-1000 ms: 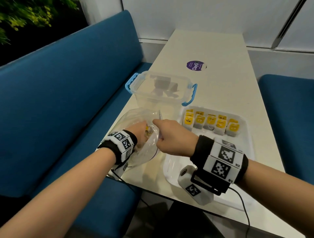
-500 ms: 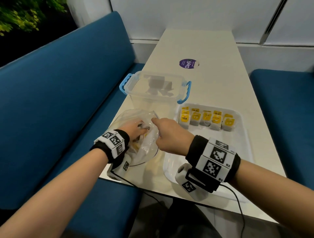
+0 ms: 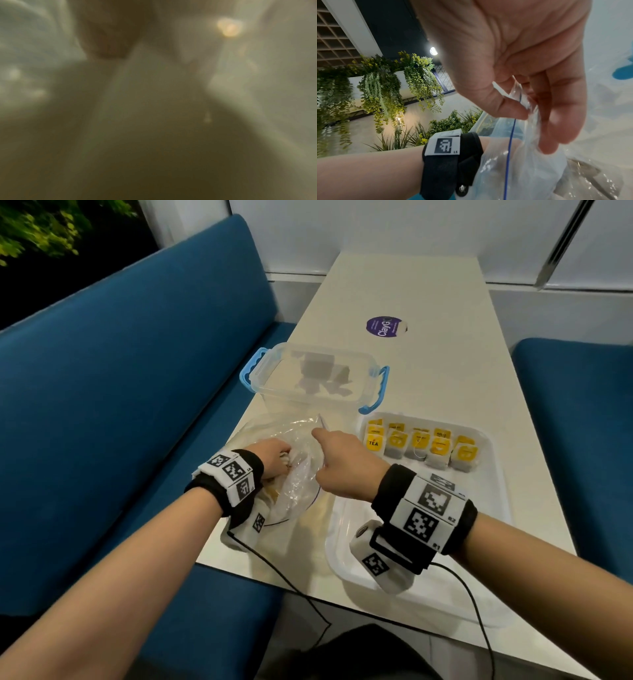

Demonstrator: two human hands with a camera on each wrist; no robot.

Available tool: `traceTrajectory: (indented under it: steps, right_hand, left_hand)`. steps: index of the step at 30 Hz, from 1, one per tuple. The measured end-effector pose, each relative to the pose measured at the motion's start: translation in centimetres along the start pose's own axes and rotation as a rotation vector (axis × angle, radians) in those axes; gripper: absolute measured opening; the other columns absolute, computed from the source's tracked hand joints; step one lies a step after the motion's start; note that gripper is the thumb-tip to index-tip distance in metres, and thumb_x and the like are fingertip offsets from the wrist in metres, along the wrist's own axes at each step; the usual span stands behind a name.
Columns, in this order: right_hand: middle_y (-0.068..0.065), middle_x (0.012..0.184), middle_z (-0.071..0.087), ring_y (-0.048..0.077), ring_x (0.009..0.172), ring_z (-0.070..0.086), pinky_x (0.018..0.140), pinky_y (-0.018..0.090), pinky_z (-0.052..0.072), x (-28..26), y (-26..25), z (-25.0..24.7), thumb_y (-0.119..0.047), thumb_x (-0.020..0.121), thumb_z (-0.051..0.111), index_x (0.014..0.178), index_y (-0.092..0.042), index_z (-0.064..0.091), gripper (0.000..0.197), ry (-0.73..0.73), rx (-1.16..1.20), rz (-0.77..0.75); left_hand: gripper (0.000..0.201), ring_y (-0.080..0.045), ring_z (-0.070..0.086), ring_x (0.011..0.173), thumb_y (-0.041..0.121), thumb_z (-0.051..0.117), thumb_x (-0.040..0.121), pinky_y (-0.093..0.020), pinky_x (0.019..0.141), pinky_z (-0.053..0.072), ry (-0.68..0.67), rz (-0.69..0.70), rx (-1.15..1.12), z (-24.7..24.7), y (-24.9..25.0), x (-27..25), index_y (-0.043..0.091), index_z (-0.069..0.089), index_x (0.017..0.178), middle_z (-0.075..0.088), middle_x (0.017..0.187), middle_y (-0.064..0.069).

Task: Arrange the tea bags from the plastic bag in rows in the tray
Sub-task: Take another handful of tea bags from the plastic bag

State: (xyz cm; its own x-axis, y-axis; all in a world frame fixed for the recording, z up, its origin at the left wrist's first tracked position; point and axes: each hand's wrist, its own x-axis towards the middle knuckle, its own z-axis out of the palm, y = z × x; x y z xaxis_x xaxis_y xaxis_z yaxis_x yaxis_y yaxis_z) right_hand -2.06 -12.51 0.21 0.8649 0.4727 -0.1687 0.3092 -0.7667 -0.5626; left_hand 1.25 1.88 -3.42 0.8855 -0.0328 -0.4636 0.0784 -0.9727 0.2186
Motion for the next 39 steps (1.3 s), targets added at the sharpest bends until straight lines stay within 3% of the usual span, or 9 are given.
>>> traceTrajectory:
  steps: [3, 7, 9, 12, 18, 27, 31, 35, 39]
  right_hand:
    - [0.013, 0.102, 0.053, 0.028, 0.093, 0.052, 0.075, 0.034, 0.047, -0.2, 0.2, -0.1, -0.004, 0.080, 0.053, 0.109, -0.005, 0.047, 0.030, -0.004, -0.012, -0.020]
    - [0.012, 0.100, 0.051, 0.026, 0.089, 0.050, 0.070, 0.031, 0.043, 0.2, 0.7, -0.5, -0.002, 0.079, 0.052, 0.108, -0.005, 0.046, 0.030, 0.017, 0.001, -0.018]
    - [0.009, 0.093, 0.046, 0.023, 0.083, 0.046, 0.065, 0.028, 0.037, 0.3, 0.7, -0.9, -0.002, 0.080, 0.051, 0.104, -0.006, 0.044, 0.025, 0.021, -0.008, -0.017]
    - [0.007, 0.087, 0.043, 0.023, 0.080, 0.043, 0.056, 0.025, 0.034, 0.3, 0.6, -1.2, -0.002, 0.080, 0.051, 0.097, -0.007, 0.041, 0.020, 0.002, -0.023, -0.022]
    - [0.009, 0.092, 0.046, 0.022, 0.083, 0.046, 0.066, 0.028, 0.038, 0.3, 0.7, -1.2, -0.002, 0.081, 0.051, 0.107, -0.005, 0.045, 0.027, -0.035, -0.016, -0.008]
    - [0.011, 0.097, 0.047, 0.026, 0.087, 0.048, 0.068, 0.030, 0.039, 0.3, 0.3, -0.7, -0.001, 0.080, 0.050, 0.100, -0.008, 0.041, 0.024, -0.033, -0.007, 0.030]
    - [0.015, 0.112, 0.050, 0.030, 0.100, 0.051, 0.079, 0.034, 0.046, 0.4, -0.1, -0.8, -0.001, 0.081, 0.050, 0.117, -0.003, 0.043, 0.037, -0.029, -0.018, 0.031]
    - [0.015, 0.125, 0.047, 0.031, 0.112, 0.049, 0.093, 0.039, 0.046, 0.8, -0.4, -0.7, -0.002, 0.083, 0.050, 0.133, -0.006, 0.035, 0.053, -0.016, -0.053, 0.059]
    - [0.013, 0.129, 0.047, 0.030, 0.116, 0.048, 0.095, 0.038, 0.045, 1.2, -0.5, -0.3, -0.005, 0.083, 0.050, 0.135, -0.008, 0.034, 0.055, 0.017, -0.051, 0.089]
  left_hand:
    - [0.031, -0.021, 0.052, 0.091, 0.011, 0.057, 0.089, -0.017, 0.059, 0.039, -0.032, -0.007, -0.104, -0.5, -0.2, 0.2, 0.010, 0.056, 0.120, 0.056, 0.105, -0.008]
    - [0.015, -0.015, 0.052, 0.071, 0.014, 0.059, 0.089, -0.016, 0.051, 0.042, -0.037, -0.034, -0.350, -1.1, -0.7, 0.6, 0.018, 0.054, 0.102, 0.057, 0.088, -0.004]
    - [0.014, -0.015, 0.053, 0.074, 0.016, 0.057, 0.091, -0.017, 0.057, 0.045, -0.019, -0.052, -0.409, -1.2, -0.5, 0.5, 0.020, 0.052, 0.103, 0.057, 0.093, -0.006]
    - [0.030, -0.026, 0.053, 0.110, 0.028, 0.051, 0.094, -0.026, 0.085, 0.038, -0.041, -0.048, -0.201, -0.6, 0.2, 0.9, 0.018, 0.051, 0.122, 0.056, 0.125, -0.010]
    - [0.051, -0.027, 0.049, 0.119, 0.018, 0.047, 0.095, -0.027, 0.085, 0.039, -0.168, -0.068, 0.012, -0.4, 1.2, 0.8, 0.021, 0.033, 0.144, 0.045, 0.139, -0.009]
    - [0.034, -0.025, 0.053, 0.110, 0.014, 0.054, 0.091, -0.023, 0.082, 0.035, -0.007, -0.055, -0.015, 0.0, 0.7, 0.1, 0.015, 0.057, 0.125, 0.058, 0.123, -0.008]
    - [0.027, -0.018, 0.049, 0.089, 0.015, 0.056, 0.089, -0.022, 0.076, 0.034, 0.014, -0.034, -0.077, -0.3, -0.2, 0.1, 0.016, 0.061, 0.116, 0.059, 0.101, -0.004]
    - [0.032, -0.017, 0.048, 0.092, 0.017, 0.056, 0.089, -0.024, 0.079, 0.037, -0.025, -0.026, -0.102, -0.5, -0.6, 0.6, 0.021, 0.057, 0.121, 0.059, 0.110, -0.004]
    - [0.026, -0.021, 0.050, 0.088, 0.011, 0.048, 0.094, -0.023, 0.075, 0.036, -0.024, 0.014, -0.109, -0.2, 0.1, 0.9, 0.014, 0.062, 0.115, 0.057, 0.095, -0.005]
